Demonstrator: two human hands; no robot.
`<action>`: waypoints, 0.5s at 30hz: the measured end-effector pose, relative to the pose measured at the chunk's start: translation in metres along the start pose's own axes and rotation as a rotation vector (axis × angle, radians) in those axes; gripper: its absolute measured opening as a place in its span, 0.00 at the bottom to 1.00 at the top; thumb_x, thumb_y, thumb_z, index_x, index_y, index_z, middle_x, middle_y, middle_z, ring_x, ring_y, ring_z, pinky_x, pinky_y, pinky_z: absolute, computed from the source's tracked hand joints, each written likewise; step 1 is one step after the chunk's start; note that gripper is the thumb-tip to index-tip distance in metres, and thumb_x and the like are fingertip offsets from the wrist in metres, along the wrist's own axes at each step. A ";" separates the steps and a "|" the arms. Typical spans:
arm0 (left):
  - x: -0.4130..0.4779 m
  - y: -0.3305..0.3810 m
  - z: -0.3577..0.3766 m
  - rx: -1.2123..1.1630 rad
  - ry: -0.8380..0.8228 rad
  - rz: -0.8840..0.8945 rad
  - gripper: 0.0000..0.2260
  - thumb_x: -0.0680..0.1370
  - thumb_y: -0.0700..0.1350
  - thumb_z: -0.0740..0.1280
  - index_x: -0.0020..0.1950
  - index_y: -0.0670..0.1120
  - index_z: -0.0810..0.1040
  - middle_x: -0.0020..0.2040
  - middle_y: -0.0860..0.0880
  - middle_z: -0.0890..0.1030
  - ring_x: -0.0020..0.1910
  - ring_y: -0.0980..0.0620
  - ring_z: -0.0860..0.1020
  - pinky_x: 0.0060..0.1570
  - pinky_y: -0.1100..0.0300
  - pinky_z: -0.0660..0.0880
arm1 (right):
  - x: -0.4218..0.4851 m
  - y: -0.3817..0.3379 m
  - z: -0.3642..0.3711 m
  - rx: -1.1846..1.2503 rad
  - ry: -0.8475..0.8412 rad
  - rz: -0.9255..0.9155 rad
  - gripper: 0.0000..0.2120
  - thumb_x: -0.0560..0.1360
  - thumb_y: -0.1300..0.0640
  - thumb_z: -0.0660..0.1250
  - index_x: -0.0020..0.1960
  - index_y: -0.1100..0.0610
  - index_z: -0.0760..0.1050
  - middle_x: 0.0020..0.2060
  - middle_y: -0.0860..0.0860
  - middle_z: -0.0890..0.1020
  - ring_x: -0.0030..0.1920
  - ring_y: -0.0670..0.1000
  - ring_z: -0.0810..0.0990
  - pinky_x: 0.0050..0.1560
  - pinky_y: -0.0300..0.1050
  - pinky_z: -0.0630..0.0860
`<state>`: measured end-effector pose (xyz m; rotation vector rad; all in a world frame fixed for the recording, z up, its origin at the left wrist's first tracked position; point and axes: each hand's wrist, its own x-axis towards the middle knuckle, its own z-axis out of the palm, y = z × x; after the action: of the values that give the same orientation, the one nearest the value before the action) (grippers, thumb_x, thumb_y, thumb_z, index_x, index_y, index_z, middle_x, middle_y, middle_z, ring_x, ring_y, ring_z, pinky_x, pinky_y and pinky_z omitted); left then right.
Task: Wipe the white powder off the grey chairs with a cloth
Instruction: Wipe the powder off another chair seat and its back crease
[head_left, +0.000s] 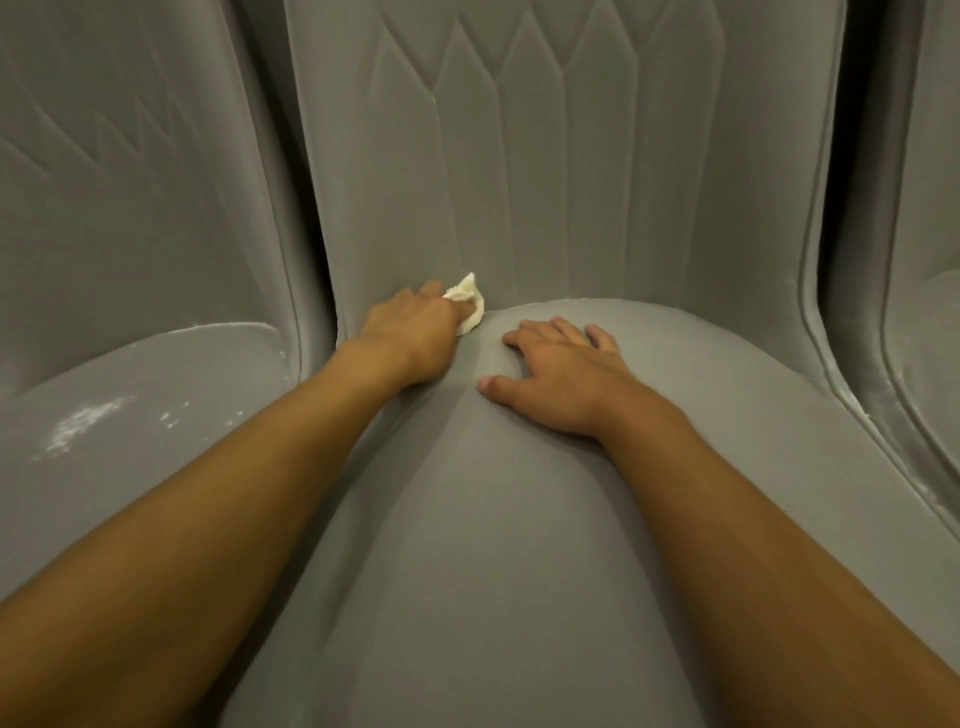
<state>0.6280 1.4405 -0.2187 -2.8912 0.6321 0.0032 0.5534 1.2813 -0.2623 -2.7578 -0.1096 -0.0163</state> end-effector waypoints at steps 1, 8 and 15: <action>0.005 0.006 0.002 0.019 0.007 -0.007 0.22 0.84 0.45 0.58 0.78 0.58 0.66 0.66 0.43 0.69 0.63 0.38 0.72 0.54 0.49 0.69 | 0.000 0.001 -0.001 0.004 0.008 -0.004 0.34 0.76 0.30 0.56 0.77 0.45 0.61 0.78 0.44 0.61 0.79 0.50 0.53 0.77 0.58 0.45; 0.000 -0.001 -0.004 -0.078 -0.120 0.076 0.21 0.84 0.42 0.60 0.76 0.54 0.70 0.70 0.39 0.71 0.66 0.37 0.73 0.63 0.52 0.68 | -0.004 0.004 -0.006 0.056 0.052 -0.011 0.30 0.76 0.30 0.56 0.73 0.44 0.67 0.73 0.45 0.68 0.76 0.49 0.61 0.75 0.54 0.50; -0.096 0.012 0.002 -0.146 -0.060 0.201 0.20 0.84 0.44 0.59 0.75 0.59 0.71 0.64 0.47 0.70 0.60 0.43 0.74 0.63 0.51 0.70 | -0.026 0.000 -0.021 0.498 0.266 0.064 0.14 0.82 0.42 0.56 0.49 0.48 0.77 0.50 0.48 0.81 0.55 0.53 0.78 0.59 0.51 0.72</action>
<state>0.5358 1.4694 -0.2193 -2.9377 0.9447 0.1687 0.5273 1.2712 -0.2441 -2.2367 0.0421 -0.2970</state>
